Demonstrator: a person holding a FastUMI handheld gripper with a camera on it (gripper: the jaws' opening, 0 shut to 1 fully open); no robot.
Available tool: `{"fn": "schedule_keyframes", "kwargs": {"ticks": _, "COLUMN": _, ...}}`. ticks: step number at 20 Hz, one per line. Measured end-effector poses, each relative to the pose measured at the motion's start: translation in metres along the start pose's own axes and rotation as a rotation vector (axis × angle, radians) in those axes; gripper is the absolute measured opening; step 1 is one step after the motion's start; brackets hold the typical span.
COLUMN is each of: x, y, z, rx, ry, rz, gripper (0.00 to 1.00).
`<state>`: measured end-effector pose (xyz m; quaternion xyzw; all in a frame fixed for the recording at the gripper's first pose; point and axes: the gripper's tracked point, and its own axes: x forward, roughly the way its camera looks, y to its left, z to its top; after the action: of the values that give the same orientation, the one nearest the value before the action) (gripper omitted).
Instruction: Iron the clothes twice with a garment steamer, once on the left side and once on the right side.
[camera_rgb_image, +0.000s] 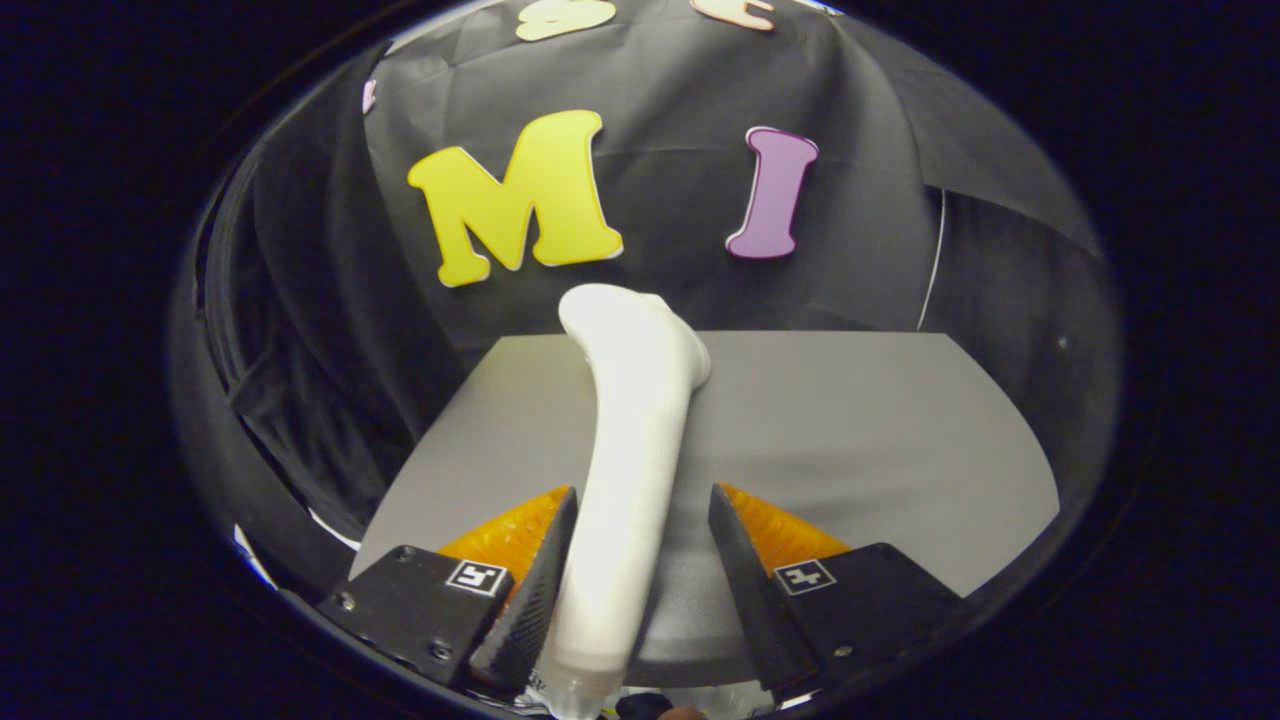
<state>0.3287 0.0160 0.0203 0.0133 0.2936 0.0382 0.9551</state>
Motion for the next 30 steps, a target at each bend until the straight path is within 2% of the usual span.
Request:
{"fn": "schedule_keyframes", "kwargs": {"ticks": 3, "x": 0.000, "y": 0.007, "z": -0.004, "rx": -0.020, "ry": 0.021, "rz": -0.027, "gripper": 0.73}}
{"fn": "schedule_keyframes", "kwargs": {"ticks": 4, "x": 0.001, "y": 0.010, "z": -0.003, "rx": -0.008, "ry": 0.022, "rz": -0.028, "gripper": 0.63}}
{"fn": "schedule_keyframes", "kwargs": {"ticks": 7, "x": 0.000, "y": 0.010, "z": -0.003, "rx": 0.054, "ry": 0.024, "rz": -0.049, "gripper": 0.45}}
{"fn": "schedule_keyframes", "kwargs": {"ticks": 8, "x": -0.001, "y": 0.011, "z": -0.002, "rx": 0.072, "ry": 0.024, "rz": -0.047, "gripper": 0.42}}
{"fn": "schedule_keyframes", "kwargs": {"ticks": 12, "x": -0.006, "y": 0.014, "z": -0.002, "rx": 0.161, "ry": 0.014, "rz": -0.028, "gripper": 0.37}}
{"fn": "schedule_keyframes", "kwargs": {"ticks": 19, "x": -0.054, "y": 0.032, "z": 0.000, "rx": 0.206, "ry": -0.104, "rz": -0.001, "gripper": 0.35}}
{"fn": "schedule_keyframes", "kwargs": {"ticks": 30, "x": -0.123, "y": 0.037, "z": -0.012, "rx": 0.228, "ry": -0.188, "rz": -0.051, "gripper": 0.35}}
